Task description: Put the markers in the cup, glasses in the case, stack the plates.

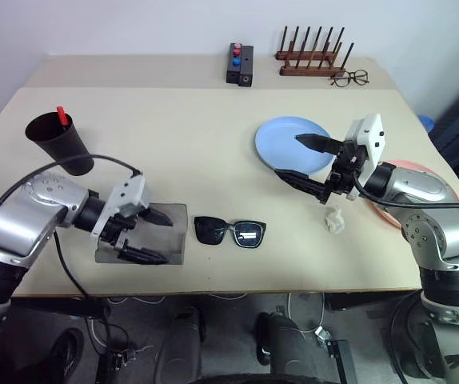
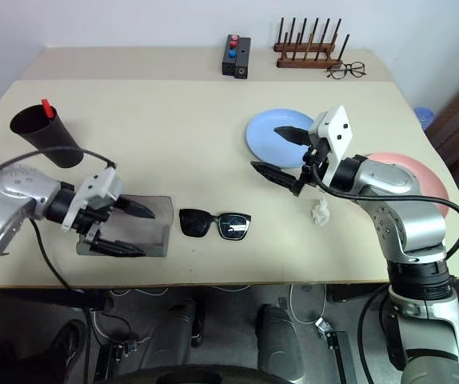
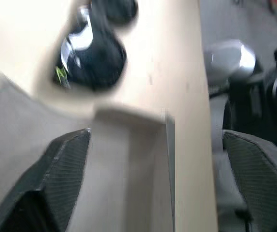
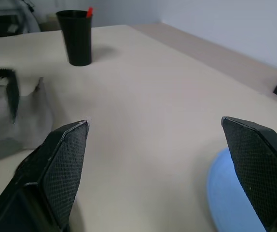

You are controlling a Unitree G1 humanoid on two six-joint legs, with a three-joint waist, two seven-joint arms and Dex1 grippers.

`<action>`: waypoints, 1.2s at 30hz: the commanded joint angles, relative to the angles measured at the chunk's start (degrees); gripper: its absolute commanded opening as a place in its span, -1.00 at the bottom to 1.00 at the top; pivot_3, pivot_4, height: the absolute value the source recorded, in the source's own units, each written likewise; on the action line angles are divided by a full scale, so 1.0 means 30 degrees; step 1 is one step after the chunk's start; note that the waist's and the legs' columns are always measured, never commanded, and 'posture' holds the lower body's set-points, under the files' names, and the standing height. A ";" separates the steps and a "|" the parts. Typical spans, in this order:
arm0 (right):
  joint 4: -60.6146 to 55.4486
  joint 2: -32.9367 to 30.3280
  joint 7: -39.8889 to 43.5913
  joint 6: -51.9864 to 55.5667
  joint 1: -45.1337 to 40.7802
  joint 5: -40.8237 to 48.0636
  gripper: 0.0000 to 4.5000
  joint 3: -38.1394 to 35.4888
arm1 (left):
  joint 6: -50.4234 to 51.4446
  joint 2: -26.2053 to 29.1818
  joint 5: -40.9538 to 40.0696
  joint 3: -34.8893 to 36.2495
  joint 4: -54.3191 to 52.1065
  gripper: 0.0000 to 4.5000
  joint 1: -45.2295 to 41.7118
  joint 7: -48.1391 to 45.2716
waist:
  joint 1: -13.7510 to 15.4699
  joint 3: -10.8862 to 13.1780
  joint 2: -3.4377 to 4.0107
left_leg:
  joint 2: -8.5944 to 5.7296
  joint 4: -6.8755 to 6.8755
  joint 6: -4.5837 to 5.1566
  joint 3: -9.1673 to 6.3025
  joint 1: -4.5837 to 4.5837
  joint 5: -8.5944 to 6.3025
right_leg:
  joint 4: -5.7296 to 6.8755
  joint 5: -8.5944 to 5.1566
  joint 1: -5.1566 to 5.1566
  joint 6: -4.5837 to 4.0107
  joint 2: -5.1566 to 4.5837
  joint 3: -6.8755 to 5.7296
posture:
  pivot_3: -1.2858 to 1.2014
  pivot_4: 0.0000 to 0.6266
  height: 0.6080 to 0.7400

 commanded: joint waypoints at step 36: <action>-0.4447 -0.4327 0.1702 0.0116 0.6934 0.1731 1.00 -0.4075 | -0.7884 -1.1809 0.9891 -0.7149 1.0368 0.15 -0.7505 0.0248 | 0.0430 -0.0009 0.0003 | -0.0010 0.0091 0.0064 -0.0012 0.0015 -0.0033 | -0.0005 -0.0001 0.0054 0.0006 -0.0001 0.0004 | 0.03 -0.52 1.00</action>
